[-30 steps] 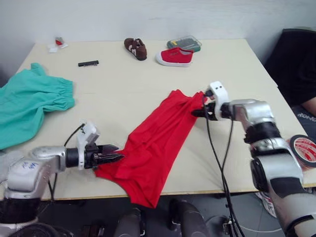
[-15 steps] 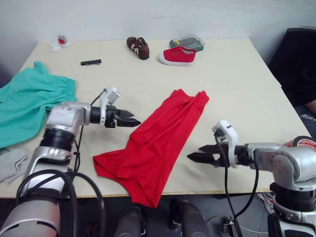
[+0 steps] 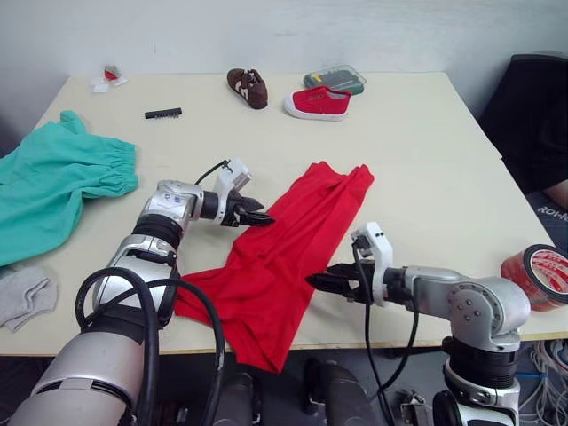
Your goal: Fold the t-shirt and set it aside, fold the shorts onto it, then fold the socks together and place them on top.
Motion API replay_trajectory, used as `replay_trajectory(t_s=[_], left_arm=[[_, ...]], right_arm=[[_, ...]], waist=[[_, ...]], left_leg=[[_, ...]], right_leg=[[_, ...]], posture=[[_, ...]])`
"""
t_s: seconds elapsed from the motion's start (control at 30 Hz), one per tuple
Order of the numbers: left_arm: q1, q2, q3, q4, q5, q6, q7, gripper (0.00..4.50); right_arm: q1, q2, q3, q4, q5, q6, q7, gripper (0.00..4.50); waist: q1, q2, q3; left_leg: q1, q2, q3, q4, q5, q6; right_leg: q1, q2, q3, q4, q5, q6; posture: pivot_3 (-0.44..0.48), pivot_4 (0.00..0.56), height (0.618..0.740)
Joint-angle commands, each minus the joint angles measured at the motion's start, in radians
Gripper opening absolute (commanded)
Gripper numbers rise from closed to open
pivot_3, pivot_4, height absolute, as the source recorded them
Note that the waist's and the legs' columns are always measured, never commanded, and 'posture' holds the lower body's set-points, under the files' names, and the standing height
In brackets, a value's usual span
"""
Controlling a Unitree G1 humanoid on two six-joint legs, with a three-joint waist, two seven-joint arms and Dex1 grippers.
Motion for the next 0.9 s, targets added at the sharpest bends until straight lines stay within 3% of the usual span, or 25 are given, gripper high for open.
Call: replay_trajectory(t_s=[0.03,0.23,0.3,0.47,0.63,0.77,0.9], left_arm=[[-0.022,-0.022,0.017,0.030,0.024,-0.012,0.003,2.05],[-0.021,-0.032,0.044,0.037,0.040,-0.019,-0.006,0.14],[-0.014,-0.029,0.053,0.033,0.040,-0.018,-0.010,0.00],[0.006,-0.004,0.092,0.019,0.025,-0.007,-0.002,0.00],[0.066,0.059,0.161,-0.065,-0.018,0.045,-0.007,0.00],[0.264,0.126,0.219,-0.396,-0.098,0.205,-0.009,0.00],[0.496,0.142,0.284,-0.823,-0.190,0.411,0.080,0.00]], right_arm=[[0.002,0.035,0.045,0.079,-0.019,-0.024,-0.040,2.91],[0.014,0.004,0.083,0.085,-0.019,-0.072,-0.046,0.80],[0.017,-0.020,0.097,0.079,-0.015,-0.085,-0.039,0.09],[-0.002,-0.121,0.124,0.100,0.002,-0.127,0.013,0.04],[-0.099,-0.293,0.199,0.213,0.011,-0.204,0.149,0.04],[-0.221,-0.456,0.375,0.394,-0.049,-0.360,0.355,0.04],[-0.311,-0.517,0.508,0.532,-0.130,-0.521,0.514,0.04]], waist=[[0.000,0.000,0.000],[-0.005,0.000,0.000],[-0.006,0.000,0.000],[-0.006,0.000,0.000],[-0.013,0.000,0.000],[-0.024,0.000,0.000],[-0.026,-0.001,0.001]], left_leg=[[0.000,0.000,0.000,0.000,0.000,0.000],[0.000,0.000,0.000,0.000,0.000,0.000],[-0.001,0.000,0.000,0.000,0.000,0.000],[-0.001,0.000,0.000,0.000,0.000,0.001],[-0.001,0.000,0.000,0.000,-0.001,0.001],[-0.002,0.000,0.000,0.000,-0.001,0.002],[-0.002,0.000,0.000,0.001,0.000,0.001]], right_leg=[[0.000,0.000,0.000,0.001,0.000,0.000],[0.000,0.000,0.000,0.002,0.000,0.000],[0.000,0.000,0.000,0.002,0.000,0.000],[0.000,0.000,0.000,0.001,0.000,0.000],[0.000,0.000,-0.001,0.001,0.000,0.000],[0.000,0.000,0.000,0.001,0.000,0.000],[0.000,0.000,0.000,0.001,0.000,0.000]], posture=[[0.000,0.150,0.740],[0.000,0.150,0.740],[0.000,0.150,0.740],[0.000,0.150,0.740],[0.000,0.150,0.740],[0.000,0.150,0.740],[0.000,0.150,0.740]])
